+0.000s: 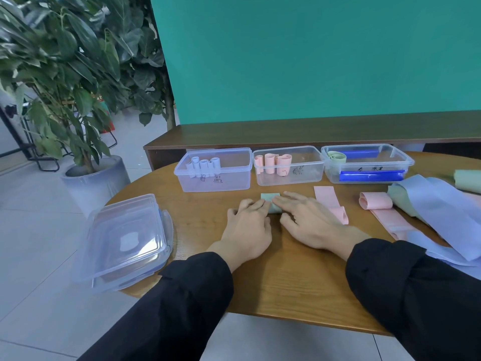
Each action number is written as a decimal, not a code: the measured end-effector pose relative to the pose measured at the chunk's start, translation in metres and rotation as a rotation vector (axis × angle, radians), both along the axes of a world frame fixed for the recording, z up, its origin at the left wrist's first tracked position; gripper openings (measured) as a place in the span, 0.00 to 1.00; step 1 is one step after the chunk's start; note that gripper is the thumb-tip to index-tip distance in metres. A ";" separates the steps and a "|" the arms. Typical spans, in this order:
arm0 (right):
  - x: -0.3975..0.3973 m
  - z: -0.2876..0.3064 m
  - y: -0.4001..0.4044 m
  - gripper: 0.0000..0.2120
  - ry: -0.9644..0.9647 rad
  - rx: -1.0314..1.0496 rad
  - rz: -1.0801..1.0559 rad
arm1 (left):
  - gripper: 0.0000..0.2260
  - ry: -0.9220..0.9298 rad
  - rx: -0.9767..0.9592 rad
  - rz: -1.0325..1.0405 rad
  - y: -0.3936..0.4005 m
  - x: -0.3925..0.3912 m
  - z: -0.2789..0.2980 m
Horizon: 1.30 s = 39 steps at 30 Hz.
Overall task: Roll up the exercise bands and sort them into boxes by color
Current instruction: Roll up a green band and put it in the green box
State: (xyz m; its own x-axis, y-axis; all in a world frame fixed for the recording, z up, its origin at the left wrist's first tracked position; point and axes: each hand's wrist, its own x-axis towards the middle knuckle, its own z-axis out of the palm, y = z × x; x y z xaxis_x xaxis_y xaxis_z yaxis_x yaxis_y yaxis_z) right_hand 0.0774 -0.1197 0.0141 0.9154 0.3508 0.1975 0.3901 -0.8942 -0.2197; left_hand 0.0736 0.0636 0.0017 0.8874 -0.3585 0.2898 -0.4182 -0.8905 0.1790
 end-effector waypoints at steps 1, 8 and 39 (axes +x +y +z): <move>-0.001 -0.003 -0.001 0.25 -0.030 0.016 -0.004 | 0.23 0.010 0.010 -0.001 0.000 0.003 0.002; 0.000 -0.009 0.001 0.24 -0.155 0.021 -0.053 | 0.22 0.068 0.030 0.011 -0.002 0.024 0.005; 0.081 0.005 0.005 0.20 0.131 0.065 -0.067 | 0.18 0.095 -0.014 -0.108 0.000 0.088 0.006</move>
State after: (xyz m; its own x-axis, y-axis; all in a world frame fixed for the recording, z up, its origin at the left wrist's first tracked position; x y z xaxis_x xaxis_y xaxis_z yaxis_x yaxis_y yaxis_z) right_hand 0.1582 -0.1147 0.0189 0.9556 0.2787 0.0952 0.2945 -0.8992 -0.3235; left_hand 0.1612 0.0640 0.0079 0.8679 -0.4494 0.2117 -0.4916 -0.8385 0.2350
